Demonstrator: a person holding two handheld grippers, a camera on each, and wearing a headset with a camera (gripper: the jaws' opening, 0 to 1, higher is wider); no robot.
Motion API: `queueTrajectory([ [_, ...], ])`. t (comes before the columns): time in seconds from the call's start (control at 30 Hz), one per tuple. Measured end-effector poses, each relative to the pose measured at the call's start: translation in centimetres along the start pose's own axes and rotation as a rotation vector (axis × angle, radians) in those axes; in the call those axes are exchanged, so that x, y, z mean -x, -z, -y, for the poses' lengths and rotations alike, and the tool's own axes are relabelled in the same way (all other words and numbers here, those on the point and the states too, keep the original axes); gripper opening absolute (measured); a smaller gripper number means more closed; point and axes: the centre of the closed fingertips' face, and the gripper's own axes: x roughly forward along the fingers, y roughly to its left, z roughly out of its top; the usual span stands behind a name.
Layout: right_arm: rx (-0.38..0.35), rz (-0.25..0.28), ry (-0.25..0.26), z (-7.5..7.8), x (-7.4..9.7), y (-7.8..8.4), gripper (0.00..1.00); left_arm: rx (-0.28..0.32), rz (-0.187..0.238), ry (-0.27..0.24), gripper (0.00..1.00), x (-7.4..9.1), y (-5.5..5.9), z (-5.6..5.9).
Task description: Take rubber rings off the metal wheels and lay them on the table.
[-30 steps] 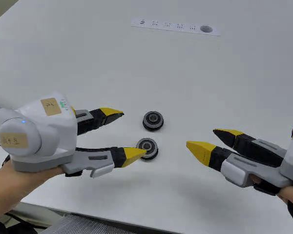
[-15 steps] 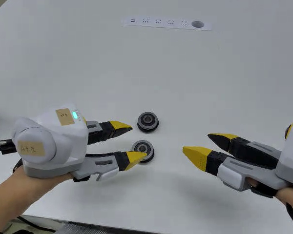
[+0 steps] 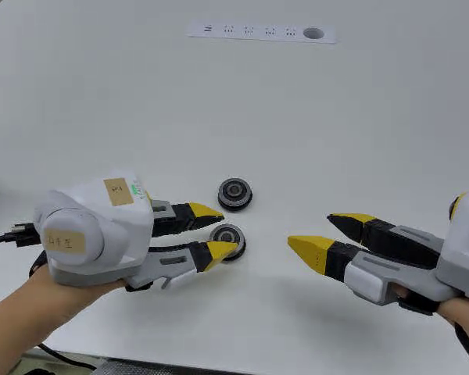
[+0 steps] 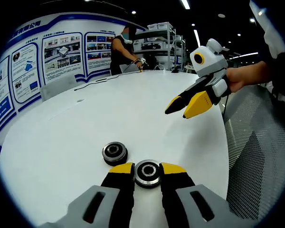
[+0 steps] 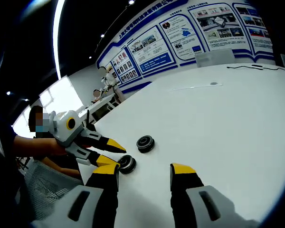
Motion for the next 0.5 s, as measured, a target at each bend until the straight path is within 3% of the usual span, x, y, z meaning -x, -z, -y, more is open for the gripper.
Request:
queueTrajectory([
  [0.5, -0.007, -0.004, -0.013, -0.41, -0.27, 0.07, 0.44, -0.011, -0.030, 0.014, 0.17, -0.20, 0.58, 0.24],
])
